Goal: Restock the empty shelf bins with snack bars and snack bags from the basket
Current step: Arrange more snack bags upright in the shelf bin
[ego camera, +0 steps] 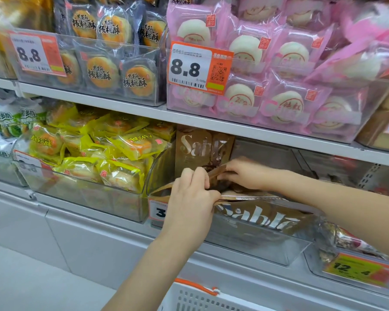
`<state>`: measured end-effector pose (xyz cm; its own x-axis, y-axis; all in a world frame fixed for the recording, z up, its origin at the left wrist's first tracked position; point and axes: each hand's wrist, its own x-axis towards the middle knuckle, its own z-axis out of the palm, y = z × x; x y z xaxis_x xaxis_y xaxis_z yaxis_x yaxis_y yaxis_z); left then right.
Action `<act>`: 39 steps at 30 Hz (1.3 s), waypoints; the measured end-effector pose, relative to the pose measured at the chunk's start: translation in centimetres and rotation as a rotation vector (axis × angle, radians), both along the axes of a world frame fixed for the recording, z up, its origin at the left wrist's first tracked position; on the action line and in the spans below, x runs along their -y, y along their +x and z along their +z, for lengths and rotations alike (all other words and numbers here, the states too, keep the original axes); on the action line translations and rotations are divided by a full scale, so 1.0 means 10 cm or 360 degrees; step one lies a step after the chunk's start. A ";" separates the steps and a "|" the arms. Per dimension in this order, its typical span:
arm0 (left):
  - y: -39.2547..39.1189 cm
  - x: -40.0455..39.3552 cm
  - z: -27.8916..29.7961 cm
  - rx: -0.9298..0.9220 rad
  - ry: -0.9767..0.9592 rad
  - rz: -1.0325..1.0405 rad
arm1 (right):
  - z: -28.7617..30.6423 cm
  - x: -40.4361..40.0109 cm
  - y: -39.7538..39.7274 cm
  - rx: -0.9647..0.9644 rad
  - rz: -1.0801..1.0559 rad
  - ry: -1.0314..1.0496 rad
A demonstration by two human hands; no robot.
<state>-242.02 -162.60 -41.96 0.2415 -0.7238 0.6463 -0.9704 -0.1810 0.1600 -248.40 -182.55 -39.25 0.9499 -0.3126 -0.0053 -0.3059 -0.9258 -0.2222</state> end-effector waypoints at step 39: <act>-0.31 -0.17 -0.16 -0.0049 -0.0331 -0.0050 | 0.34 -0.40 -0.19 -0.0622 0.0196 0.0530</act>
